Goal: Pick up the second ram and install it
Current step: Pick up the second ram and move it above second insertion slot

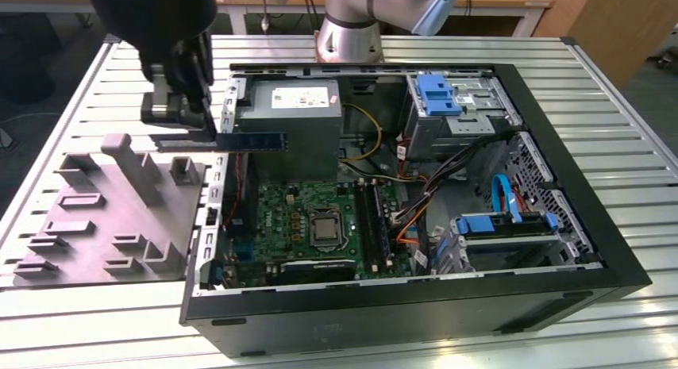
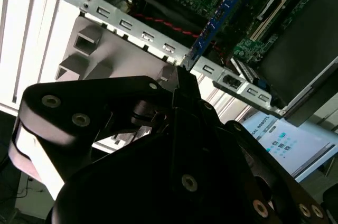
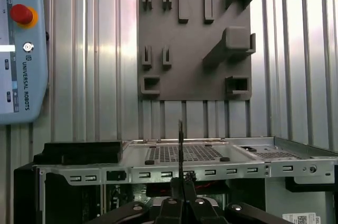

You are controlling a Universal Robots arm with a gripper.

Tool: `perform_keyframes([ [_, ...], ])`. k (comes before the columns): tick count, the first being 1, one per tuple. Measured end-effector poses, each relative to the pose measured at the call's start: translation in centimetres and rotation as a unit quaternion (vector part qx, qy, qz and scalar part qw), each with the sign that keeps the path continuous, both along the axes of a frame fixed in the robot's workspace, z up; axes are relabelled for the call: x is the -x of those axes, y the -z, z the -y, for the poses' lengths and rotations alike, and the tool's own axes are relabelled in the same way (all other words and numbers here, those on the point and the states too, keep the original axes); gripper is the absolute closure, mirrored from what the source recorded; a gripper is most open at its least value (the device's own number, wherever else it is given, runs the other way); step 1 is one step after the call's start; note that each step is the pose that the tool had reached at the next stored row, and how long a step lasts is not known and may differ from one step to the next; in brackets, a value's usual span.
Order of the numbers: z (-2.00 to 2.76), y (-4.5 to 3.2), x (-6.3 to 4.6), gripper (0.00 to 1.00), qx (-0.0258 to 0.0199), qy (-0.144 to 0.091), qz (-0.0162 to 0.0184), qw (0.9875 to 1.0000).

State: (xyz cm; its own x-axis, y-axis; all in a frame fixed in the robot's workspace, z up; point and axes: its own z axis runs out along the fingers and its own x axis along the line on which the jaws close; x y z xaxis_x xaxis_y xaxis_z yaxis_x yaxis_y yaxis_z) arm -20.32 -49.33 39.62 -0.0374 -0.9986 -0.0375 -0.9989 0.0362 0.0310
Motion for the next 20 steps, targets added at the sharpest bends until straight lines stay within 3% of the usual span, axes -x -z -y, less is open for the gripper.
perform_keyframes([
  [20, 0.00, 0.00, -7.4, 0.89, 0.0000, 0.000, 0.0000, 1.0000],
])
